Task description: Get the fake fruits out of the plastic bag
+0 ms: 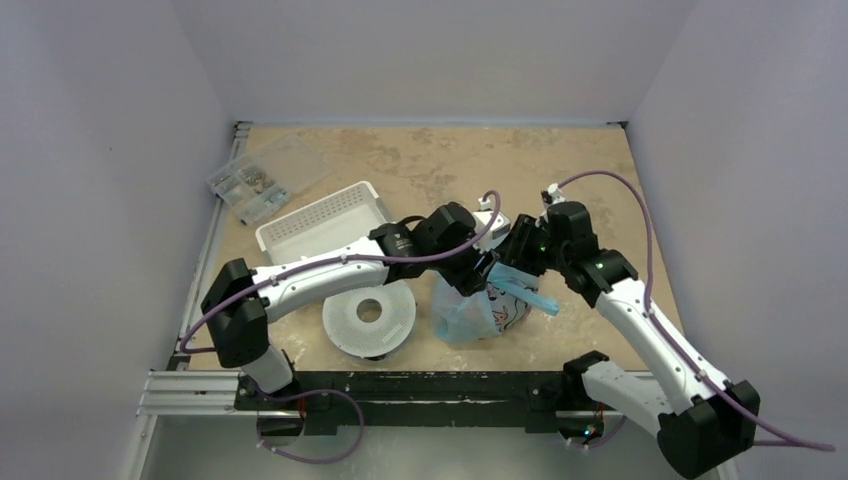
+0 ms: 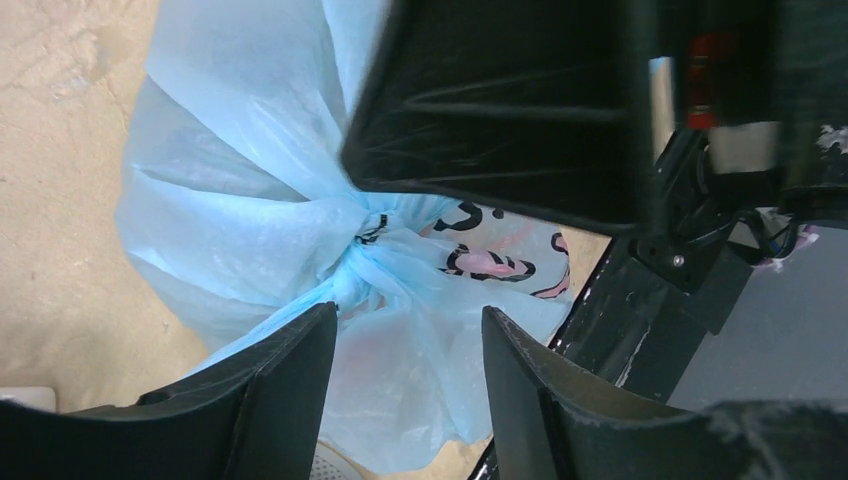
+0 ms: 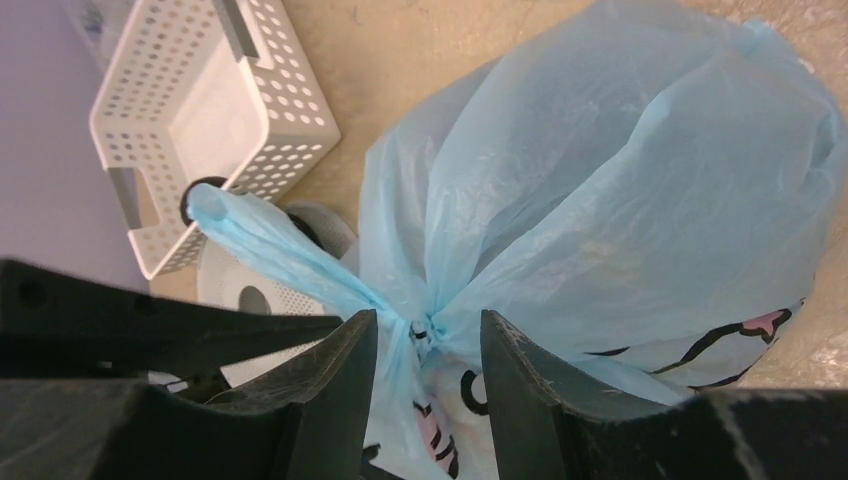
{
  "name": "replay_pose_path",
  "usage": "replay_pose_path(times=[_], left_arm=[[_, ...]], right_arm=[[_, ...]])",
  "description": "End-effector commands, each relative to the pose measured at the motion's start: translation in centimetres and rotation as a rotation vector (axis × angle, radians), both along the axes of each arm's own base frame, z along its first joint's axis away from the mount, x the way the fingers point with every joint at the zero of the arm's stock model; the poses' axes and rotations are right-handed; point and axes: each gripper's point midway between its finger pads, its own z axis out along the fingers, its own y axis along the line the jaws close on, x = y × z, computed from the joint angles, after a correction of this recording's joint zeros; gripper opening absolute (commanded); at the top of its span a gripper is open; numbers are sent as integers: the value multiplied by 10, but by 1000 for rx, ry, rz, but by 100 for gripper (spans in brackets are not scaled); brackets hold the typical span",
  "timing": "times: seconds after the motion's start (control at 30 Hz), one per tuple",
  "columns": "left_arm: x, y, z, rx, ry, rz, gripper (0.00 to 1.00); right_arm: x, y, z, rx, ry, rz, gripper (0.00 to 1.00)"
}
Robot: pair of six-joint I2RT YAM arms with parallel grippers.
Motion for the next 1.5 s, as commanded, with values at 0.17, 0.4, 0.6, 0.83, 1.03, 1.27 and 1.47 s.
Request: replay_pose_path(times=[0.17, 0.4, 0.6, 0.83, 1.03, 1.27, 1.47], left_arm=[[-19, -16, -10, 147, -188, -57, 54], [-19, -16, -23, 207, -190, -45, 40], [-21, -16, -22, 198, -186, -56, 28], [-29, -22, -28, 173, -156, -98, 0], [-28, -22, -24, 165, -161, -92, 0], [-17, -15, -12, 170, -223, -48, 0], [-19, -17, -9, 161, -220, -52, 0]], right_arm=[[3, 3, -16, -70, 43, 78, 50], [-5, -18, -23, -189, 62, 62, 56], [-12, -16, -34, -214, 87, 133, 68], [-4, -2, -33, -143, 66, 131, 89], [9, -4, -29, -136, 55, 58, 68], [8, 8, -43, -63, 115, 53, 24], [17, -5, -43, -33, 180, -145, 0]])
